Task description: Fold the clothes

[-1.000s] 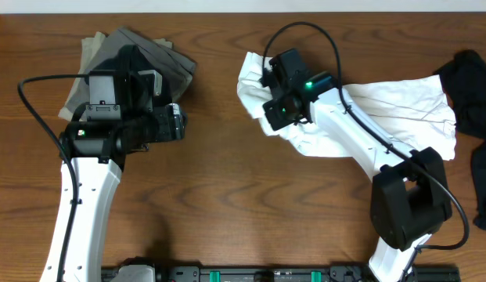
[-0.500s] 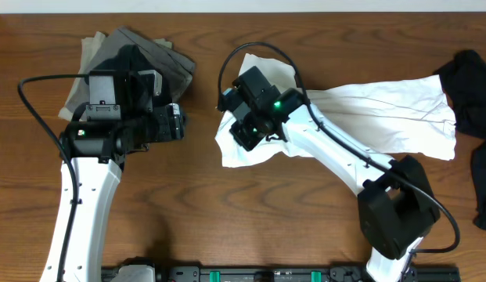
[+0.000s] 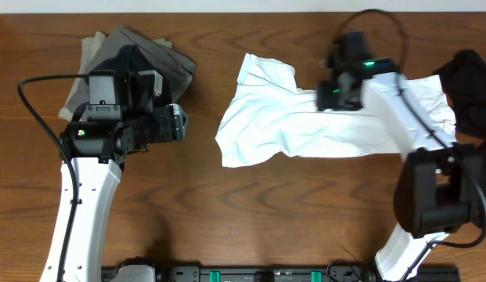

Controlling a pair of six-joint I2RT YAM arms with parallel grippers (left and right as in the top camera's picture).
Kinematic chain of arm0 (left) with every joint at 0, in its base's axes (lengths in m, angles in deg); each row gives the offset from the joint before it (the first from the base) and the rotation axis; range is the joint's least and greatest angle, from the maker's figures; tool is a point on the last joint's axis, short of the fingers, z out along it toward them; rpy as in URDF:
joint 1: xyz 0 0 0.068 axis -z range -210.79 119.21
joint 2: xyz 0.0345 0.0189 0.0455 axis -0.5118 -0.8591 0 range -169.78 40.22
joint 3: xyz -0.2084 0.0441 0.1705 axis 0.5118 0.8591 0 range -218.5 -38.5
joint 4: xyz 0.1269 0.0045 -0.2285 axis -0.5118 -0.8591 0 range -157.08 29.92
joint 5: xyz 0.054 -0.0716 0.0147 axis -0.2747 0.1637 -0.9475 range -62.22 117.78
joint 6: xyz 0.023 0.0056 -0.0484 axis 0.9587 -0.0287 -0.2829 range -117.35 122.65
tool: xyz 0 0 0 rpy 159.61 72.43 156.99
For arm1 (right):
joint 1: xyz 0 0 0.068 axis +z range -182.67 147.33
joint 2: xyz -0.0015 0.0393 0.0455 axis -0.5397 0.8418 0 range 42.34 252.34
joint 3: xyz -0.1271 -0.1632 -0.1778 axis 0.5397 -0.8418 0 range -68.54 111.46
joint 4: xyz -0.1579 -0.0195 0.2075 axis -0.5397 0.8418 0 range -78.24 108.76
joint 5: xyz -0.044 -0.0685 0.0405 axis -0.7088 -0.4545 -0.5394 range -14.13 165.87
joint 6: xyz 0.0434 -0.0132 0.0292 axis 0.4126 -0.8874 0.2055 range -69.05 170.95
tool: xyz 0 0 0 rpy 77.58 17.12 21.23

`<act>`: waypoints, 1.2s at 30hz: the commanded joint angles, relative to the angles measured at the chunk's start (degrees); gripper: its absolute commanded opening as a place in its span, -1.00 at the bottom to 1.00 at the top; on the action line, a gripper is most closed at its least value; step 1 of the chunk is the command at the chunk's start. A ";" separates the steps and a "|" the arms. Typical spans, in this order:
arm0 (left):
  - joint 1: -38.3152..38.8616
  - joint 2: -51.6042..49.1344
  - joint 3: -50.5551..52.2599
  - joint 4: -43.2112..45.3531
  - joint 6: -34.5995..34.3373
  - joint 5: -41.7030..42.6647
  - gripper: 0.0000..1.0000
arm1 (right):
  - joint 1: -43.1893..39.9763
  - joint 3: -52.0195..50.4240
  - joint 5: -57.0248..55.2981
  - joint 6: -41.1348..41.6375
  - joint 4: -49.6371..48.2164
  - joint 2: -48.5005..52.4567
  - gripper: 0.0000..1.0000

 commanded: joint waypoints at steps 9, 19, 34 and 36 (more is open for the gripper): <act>-0.13 0.11 -0.90 -0.15 -0.48 0.11 0.53 | -24.61 0.39 -2.89 0.94 -3.37 1.03 0.34; -0.13 0.11 -0.90 0.26 -0.48 0.11 0.53 | -36.35 0.09 -0.61 -0.15 -2.69 6.34 0.20; -0.13 0.11 -0.90 0.28 -0.48 0.11 0.53 | -41.38 0.07 -0.22 1.22 -7.76 9.68 0.13; -0.13 0.11 -0.90 0.31 -0.48 0.11 0.53 | -41.18 -0.04 0.46 1.27 -7.89 9.68 0.03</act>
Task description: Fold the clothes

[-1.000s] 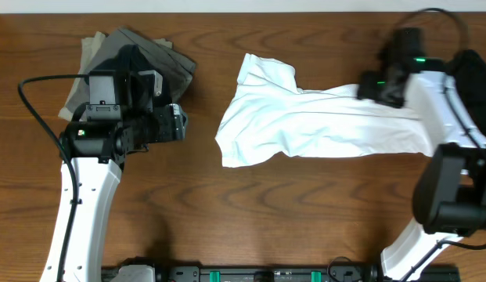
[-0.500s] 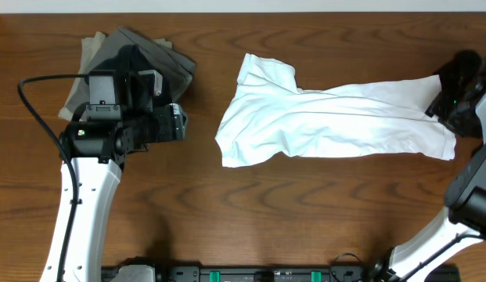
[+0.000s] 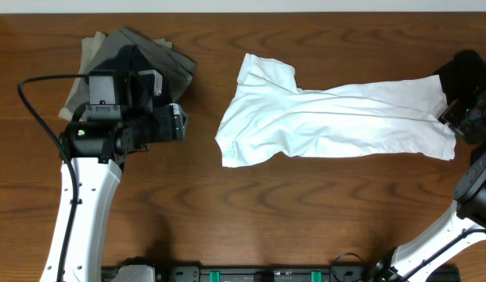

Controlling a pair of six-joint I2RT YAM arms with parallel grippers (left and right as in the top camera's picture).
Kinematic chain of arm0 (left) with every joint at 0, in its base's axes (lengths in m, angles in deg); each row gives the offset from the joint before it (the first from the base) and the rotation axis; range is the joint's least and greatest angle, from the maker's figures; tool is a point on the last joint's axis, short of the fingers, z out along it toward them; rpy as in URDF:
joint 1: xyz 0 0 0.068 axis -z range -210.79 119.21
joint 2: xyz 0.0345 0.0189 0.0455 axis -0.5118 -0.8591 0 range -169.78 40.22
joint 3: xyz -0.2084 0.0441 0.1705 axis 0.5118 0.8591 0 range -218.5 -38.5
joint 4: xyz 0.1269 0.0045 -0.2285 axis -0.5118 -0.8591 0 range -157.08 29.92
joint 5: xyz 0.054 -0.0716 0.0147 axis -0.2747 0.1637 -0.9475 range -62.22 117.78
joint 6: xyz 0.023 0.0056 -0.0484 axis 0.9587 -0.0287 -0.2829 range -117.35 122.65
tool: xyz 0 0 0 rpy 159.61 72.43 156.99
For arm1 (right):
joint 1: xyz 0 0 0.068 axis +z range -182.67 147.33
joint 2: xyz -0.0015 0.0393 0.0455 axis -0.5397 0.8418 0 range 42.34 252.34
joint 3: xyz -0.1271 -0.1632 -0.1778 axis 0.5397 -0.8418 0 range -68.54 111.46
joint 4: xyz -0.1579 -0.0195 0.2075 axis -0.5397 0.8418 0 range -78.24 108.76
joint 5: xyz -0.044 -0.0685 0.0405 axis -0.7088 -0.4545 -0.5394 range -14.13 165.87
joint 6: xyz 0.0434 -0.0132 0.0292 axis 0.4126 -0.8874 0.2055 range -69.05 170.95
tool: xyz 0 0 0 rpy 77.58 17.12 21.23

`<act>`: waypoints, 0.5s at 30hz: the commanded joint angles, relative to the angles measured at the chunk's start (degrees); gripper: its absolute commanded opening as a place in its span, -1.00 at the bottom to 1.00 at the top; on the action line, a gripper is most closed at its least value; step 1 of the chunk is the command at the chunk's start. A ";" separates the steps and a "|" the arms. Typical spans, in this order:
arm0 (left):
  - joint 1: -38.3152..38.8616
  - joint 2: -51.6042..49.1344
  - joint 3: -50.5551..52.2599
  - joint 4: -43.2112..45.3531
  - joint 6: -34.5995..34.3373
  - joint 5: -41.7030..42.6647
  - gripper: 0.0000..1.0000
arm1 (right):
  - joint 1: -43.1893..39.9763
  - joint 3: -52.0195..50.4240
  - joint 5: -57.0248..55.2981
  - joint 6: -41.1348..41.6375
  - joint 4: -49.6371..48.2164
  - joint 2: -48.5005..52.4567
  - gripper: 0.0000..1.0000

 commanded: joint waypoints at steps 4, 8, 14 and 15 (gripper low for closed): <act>-0.13 0.11 -0.90 0.04 -0.48 0.13 0.53 | 0.33 -0.61 2.60 0.63 -0.87 0.59 -0.10; -0.13 0.11 -0.90 -0.04 -0.50 0.13 0.53 | 0.33 -1.66 0.48 0.92 -1.07 0.61 -0.17; -0.13 0.11 -0.90 0.00 -0.48 0.13 0.53 | 0.20 -5.90 -1.42 1.29 -5.18 0.61 -0.39; -0.13 0.11 -0.90 0.00 -0.48 0.13 0.53 | 0.20 -6.45 -1.22 1.75 -5.46 0.61 -0.60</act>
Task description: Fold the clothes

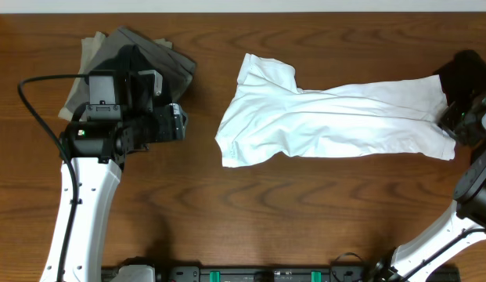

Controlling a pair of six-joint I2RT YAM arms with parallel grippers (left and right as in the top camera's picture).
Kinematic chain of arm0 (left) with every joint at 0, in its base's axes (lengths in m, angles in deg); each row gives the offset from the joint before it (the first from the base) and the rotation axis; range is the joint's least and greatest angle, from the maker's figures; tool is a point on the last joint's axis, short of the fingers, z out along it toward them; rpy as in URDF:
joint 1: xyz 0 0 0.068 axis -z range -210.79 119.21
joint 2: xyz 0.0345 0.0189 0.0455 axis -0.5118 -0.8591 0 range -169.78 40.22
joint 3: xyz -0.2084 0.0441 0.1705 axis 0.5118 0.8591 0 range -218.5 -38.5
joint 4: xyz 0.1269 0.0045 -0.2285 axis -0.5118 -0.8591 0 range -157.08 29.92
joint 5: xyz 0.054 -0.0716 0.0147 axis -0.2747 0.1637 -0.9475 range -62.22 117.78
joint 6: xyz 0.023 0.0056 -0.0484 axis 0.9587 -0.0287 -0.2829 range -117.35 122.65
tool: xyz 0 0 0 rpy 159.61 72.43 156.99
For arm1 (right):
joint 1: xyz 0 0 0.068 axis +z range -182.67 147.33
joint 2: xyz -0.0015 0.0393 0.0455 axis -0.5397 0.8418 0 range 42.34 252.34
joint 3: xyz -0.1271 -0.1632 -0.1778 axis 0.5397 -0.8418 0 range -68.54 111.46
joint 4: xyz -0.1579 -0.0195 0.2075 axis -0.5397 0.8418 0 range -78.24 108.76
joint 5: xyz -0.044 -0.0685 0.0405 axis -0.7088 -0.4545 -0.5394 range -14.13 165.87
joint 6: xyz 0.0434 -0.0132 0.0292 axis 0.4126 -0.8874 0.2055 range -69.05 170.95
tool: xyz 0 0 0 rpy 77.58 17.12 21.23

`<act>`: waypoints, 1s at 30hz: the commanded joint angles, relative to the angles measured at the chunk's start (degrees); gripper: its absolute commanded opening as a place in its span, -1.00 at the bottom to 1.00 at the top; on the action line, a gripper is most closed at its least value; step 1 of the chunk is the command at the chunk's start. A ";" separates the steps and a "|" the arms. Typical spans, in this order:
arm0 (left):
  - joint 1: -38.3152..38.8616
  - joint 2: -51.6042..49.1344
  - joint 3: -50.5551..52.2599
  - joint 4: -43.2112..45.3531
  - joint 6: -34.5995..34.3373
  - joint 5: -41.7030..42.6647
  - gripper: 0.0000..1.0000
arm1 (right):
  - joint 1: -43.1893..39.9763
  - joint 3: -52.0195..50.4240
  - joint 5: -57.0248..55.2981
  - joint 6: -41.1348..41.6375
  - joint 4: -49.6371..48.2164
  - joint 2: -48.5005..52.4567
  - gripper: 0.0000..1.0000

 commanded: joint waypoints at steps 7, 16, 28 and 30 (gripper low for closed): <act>-0.13 0.11 -0.90 0.00 -0.48 0.13 0.53 | 0.13 -1.68 1.77 1.49 -0.22 -2.67 -0.97; -0.13 0.11 -0.90 0.11 -0.48 0.11 0.53 | 0.42 -1.68 9.05 1.73 1.03 -18.21 -0.92; -0.13 0.11 -0.90 0.44 -0.48 0.13 0.53 | 5.03 -1.68 5.20 4.04 6.45 -26.49 -0.91; -0.13 0.11 -0.90 0.42 -0.48 0.11 0.53 | 5.03 -1.79 1.73 6.80 7.89 -26.47 -0.96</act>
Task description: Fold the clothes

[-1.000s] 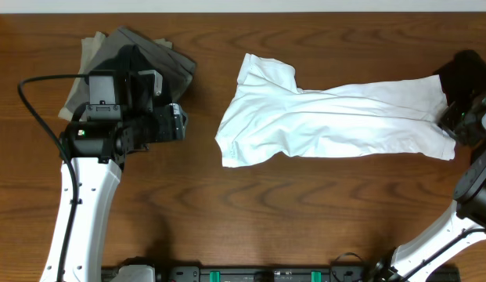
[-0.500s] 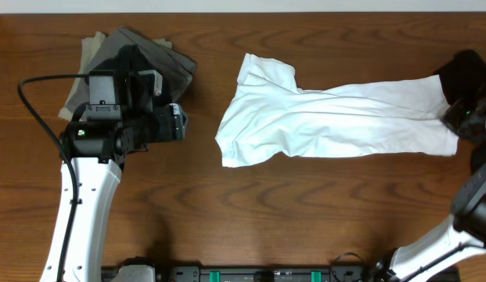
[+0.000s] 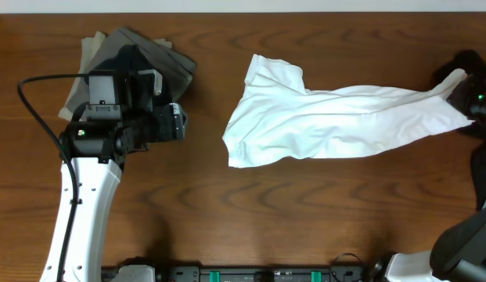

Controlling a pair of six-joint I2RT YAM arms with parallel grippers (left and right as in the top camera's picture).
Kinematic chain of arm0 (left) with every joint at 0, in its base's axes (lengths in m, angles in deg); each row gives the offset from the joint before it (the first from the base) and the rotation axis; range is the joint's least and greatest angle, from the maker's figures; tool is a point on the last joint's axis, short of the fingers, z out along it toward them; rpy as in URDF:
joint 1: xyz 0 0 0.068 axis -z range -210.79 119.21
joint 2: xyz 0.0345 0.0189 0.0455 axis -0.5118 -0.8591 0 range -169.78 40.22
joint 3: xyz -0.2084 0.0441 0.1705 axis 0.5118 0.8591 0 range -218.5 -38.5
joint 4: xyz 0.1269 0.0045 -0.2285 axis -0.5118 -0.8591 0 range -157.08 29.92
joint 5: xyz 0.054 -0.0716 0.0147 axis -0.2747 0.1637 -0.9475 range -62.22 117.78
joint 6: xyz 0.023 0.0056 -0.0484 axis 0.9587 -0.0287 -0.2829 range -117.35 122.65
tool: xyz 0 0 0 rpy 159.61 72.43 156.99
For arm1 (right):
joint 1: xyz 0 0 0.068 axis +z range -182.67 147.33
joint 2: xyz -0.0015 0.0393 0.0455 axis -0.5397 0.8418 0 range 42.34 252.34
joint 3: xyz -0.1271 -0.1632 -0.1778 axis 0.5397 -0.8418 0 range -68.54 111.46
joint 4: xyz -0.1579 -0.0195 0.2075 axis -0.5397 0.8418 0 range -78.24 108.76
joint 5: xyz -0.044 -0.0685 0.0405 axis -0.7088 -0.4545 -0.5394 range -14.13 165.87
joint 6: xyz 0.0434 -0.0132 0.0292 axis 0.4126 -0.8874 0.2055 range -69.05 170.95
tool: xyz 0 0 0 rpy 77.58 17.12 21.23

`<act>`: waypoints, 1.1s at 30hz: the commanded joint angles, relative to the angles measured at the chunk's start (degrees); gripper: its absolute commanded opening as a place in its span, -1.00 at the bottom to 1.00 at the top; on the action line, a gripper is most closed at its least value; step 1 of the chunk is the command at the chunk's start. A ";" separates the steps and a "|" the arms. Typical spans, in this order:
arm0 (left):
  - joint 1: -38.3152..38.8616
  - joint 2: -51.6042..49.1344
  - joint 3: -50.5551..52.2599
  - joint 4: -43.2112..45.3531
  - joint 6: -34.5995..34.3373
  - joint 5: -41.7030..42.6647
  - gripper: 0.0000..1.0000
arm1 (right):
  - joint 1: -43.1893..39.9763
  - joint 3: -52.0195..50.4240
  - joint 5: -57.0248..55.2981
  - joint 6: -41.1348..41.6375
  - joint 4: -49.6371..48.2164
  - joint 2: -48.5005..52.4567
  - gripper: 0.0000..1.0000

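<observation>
A white shirt point(image 3: 329, 117) lies stretched across the middle and right of the wooden table point(image 3: 305, 211), one sleeve pointing to the far side at its left end. Its right end is gathered into a narrow bunch at my right gripper point(image 3: 471, 100), which sits at the table's right edge and looks shut on that hem. My left gripper point(image 3: 178, 123) hovers left of the shirt, apart from it and holding nothing; how its jaws stand does not show.
A stack of folded grey and beige clothes point(image 3: 129, 51) lies at the far left, partly under the left arm. A dark garment point(image 3: 466, 66) is heaped at the far right edge, beside the right gripper.
The whole shirt has shifted a little to the right, and its right end, flat before, is now gathered at the right gripper. That gripper has moved slightly right. The left arm is unchanged.
The right gripper was first over the shirt's upper middle, with its arm across the cloth. Then it was at the shirt's right hem, with the shirt lying flat. It stayed at that hem, and now the shirt is drawn rightward, bunched at the gripper.
</observation>
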 commanded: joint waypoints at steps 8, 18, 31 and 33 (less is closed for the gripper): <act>-0.11 0.11 -0.90 0.24 -0.46 0.11 0.53 | 0.33 0.11 -6.45 5.62 1.22 0.22 -0.98; -0.11 0.11 -0.90 0.20 -0.48 0.11 0.53 | 0.35 0.11 13.60 -9.64 -4.76 0.22 -0.89; -0.11 0.11 -0.90 -0.04 -0.48 0.13 0.53 | -0.09 0.11 60.30 -49.72 4.07 0.04 -0.97; -0.11 0.11 -0.90 -0.04 -0.48 0.11 0.53 | -0.83 0.13 65.94 -49.70 3.93 -0.59 -0.97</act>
